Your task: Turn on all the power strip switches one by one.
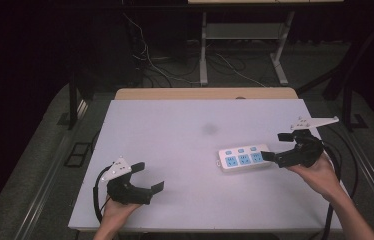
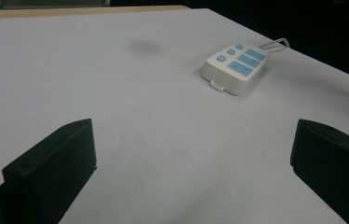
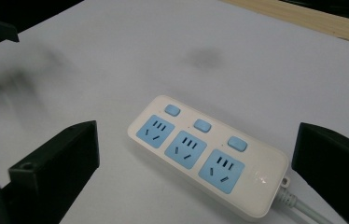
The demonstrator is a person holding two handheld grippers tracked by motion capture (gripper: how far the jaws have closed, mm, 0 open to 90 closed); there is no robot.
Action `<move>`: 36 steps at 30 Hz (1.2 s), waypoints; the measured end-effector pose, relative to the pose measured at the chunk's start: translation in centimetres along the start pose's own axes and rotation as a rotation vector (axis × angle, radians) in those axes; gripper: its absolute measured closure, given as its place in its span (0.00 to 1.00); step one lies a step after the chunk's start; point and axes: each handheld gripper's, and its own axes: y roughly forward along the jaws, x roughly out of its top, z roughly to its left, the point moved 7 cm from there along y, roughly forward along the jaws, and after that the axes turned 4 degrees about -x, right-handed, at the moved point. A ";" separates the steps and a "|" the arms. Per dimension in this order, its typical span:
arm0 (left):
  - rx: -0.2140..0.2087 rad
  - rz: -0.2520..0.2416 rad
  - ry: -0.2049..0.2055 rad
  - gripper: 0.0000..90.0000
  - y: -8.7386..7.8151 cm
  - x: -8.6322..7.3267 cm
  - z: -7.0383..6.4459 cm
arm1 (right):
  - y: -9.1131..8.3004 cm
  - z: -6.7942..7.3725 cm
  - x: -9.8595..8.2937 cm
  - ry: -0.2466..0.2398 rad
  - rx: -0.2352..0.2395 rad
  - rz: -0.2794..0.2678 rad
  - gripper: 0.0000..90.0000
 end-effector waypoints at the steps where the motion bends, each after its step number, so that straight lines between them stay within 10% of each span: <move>1: 0.000 0.000 0.000 0.00 0.0 0.0 0.0 | 0.1 -0.1 0.1 -0.001 -0.001 0.003 0.01; 36: -0.007 0.007 0.005 0.00 0.3 0.0 -0.1 | 5.3 -3.6 0.9 -0.024 -0.001 0.112 0.11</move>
